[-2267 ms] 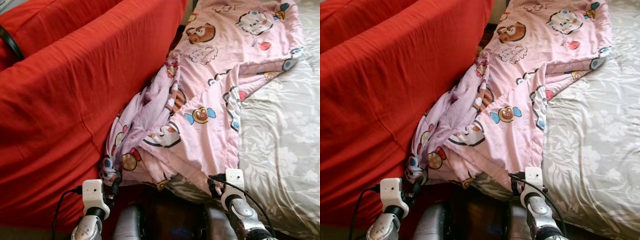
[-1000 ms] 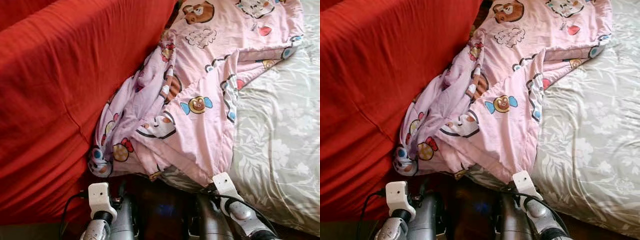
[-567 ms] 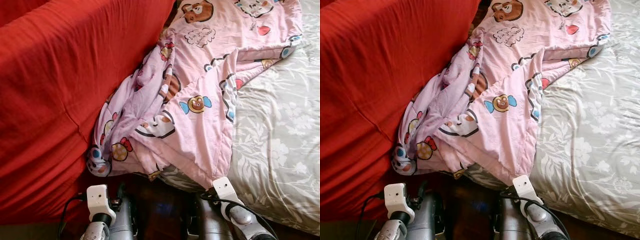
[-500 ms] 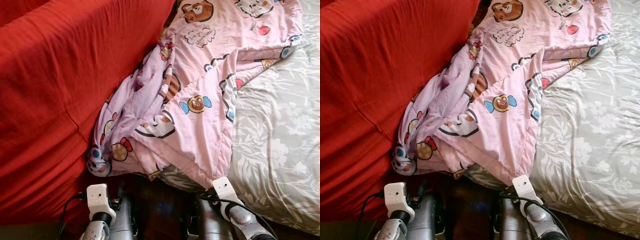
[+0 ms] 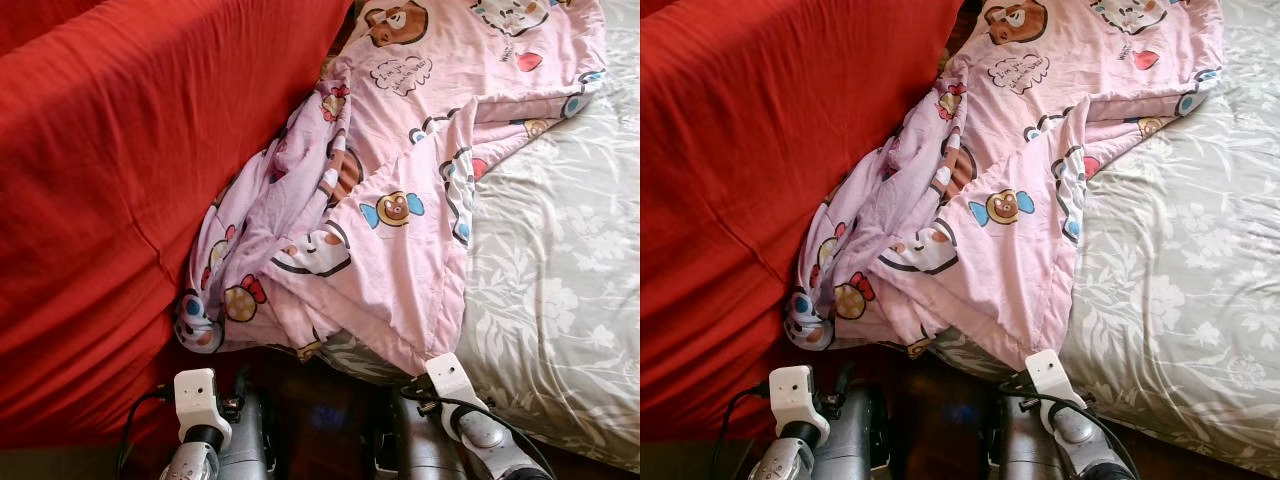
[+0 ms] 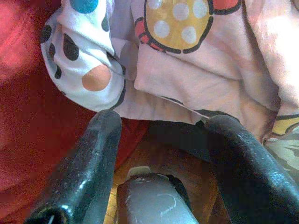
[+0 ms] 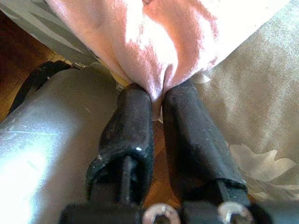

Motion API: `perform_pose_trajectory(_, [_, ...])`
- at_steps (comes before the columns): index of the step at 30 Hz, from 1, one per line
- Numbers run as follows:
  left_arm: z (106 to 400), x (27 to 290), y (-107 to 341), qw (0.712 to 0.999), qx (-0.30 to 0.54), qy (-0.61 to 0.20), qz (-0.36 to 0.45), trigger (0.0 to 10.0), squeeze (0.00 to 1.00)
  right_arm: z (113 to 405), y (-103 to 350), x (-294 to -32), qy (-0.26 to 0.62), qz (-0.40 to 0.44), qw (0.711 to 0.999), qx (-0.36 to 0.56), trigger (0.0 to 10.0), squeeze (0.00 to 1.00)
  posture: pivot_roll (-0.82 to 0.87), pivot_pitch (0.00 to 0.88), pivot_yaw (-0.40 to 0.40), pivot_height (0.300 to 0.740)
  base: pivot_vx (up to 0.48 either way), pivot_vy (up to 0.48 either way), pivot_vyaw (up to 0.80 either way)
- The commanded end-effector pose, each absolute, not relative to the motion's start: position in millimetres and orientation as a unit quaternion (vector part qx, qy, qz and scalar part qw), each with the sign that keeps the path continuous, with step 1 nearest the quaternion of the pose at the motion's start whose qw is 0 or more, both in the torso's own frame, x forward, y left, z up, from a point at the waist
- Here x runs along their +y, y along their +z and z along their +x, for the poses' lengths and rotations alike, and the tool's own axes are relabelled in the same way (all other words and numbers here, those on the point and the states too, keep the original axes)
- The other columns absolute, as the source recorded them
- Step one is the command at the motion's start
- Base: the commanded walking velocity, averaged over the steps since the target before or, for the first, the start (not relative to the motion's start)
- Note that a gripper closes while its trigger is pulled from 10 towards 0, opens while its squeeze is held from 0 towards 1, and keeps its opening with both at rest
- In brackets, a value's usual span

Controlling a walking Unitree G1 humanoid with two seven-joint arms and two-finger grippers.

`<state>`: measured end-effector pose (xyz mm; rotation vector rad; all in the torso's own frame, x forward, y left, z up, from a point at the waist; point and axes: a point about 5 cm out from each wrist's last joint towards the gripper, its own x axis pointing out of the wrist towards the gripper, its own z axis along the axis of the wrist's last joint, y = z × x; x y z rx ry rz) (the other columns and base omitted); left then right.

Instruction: Clean up the room

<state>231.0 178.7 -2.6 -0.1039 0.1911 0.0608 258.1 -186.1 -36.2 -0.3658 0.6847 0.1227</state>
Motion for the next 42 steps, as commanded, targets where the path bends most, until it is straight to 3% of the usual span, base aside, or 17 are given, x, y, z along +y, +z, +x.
perform_pose_trajectory(1, [218.7, 182.9, -15.5, 0.99, 0.128, 0.041, -0.047, 10.0, 0.0, 244.0, -47.1, -185.6, 0.055, -0.165, 0.918, 0.357, 0.0, 0.0, 0.06, 0.284, 0.008, 0.631, 0.0, 0.0, 0.0])
perform_pose_trajectory(13, [214.8, 190.6, -32.8, 0.982, 0.184, 0.045, -0.025, 10.0, 0.0, 247.5, -41.5, -199.9, -0.016, -0.087, 0.937, 0.338, 0.0, 0.0, 0.07, 0.177, 0.017, 0.631, 0.0, 0.0, 0.0])
perform_pose_trajectory(20, [206.9, 198.8, -48.5, 0.968, 0.246, 0.053, -0.015, 10.0, 0.0, 256.5, -27.8, -204.6, -0.068, 0.028, 0.964, 0.257, 0.0, 0.0, 0.03, 0.085, 0.042, 0.631, 0.0, 0.0, 0.0])
perform_pose_trajectory(27, [204.4, 205.5, -57.2, 0.953, 0.294, 0.07, -0.016, 10.0, 0.0, 248.6, -25.6, -205.9, -0.072, 0.072, 0.974, 0.202, 0.3, 0.0, -0.01, 0.025, 0.055, 0.631, 0.0, 0.0, 0.0])
perform_pose_trajectory(28, [204.2, 205.6, -58.0, 0.952, 0.299, 0.071, -0.015, 10.0, 0.0, 248.2, -25.9, -205.2, -0.07, 0.074, 0.974, 0.202, 10.0, 0.0, -0.02, 0.022, 0.056, 0.631, 0.0, 0.0, 0.0])
perform_pose_trajectory(42, [190.8, 206.1, -69.9, 0.933, 0.346, 0.093, -0.028, 10.0, 0.0, 259.7, -18.1, -195.0, -0.061, 0.08, 0.978, 0.182, 10.0, 0.0, 0.0, 0.008, 0.041, 0.646, 0.0, 0.0, 0.0])
